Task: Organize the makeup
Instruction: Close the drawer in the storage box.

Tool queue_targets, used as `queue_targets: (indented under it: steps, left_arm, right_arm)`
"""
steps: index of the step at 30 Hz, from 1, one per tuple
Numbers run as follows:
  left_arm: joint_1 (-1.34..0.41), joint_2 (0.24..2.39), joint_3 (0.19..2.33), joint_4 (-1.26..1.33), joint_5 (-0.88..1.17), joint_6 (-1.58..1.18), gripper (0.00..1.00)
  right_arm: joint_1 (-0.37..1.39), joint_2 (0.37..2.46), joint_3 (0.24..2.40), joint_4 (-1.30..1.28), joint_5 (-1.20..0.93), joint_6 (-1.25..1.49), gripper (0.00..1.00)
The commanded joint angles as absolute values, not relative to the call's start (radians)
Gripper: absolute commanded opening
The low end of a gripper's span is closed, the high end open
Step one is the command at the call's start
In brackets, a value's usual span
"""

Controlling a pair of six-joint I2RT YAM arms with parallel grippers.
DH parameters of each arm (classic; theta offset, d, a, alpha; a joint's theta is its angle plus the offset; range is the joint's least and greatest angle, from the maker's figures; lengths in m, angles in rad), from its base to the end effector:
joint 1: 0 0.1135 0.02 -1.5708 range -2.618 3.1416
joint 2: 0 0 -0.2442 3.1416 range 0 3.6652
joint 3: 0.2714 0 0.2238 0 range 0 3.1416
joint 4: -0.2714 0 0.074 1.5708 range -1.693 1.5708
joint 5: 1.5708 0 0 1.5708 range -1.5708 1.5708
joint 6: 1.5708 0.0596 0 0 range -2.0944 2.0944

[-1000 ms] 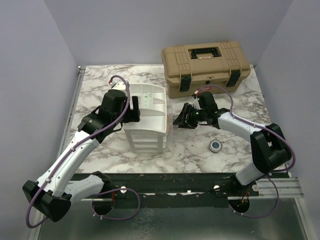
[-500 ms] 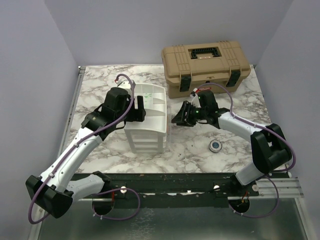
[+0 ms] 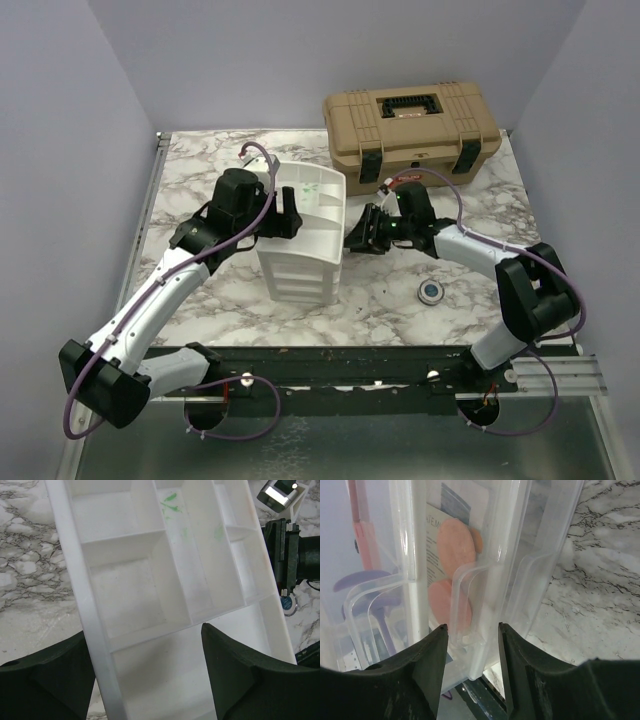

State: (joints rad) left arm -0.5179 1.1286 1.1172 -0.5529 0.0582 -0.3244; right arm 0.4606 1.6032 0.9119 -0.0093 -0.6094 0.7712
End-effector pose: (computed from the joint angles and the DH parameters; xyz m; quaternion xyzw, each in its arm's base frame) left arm 0.2108 -0.1241 0.3203 0.0986 0.8702 -0.2203 0.4295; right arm 0.2770 0.1755 0.1871 0.0089 0.8742 0.4543 0.1710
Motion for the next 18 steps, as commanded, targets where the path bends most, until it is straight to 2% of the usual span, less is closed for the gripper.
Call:
queue_targets:
  steps: [1,11,18]
  left_arm:
    - [-0.529,1.175,1.114,-0.500,0.190,-0.338,0.79]
    - [-0.530,1.102,1.097,-0.500,0.036,-0.342,0.81]
    - [-0.529,1.037,1.108,-0.508,-0.071,-0.367,0.90]
  right_arm:
    - [0.467,1.600,0.882,0.068,-0.633,0.810,0.50]
    - [0.468,1.494,0.837,-0.034,-0.401,0.836,0.49]
    - [0.466,1.427,0.768,0.009,-0.328,0.871,0.49]
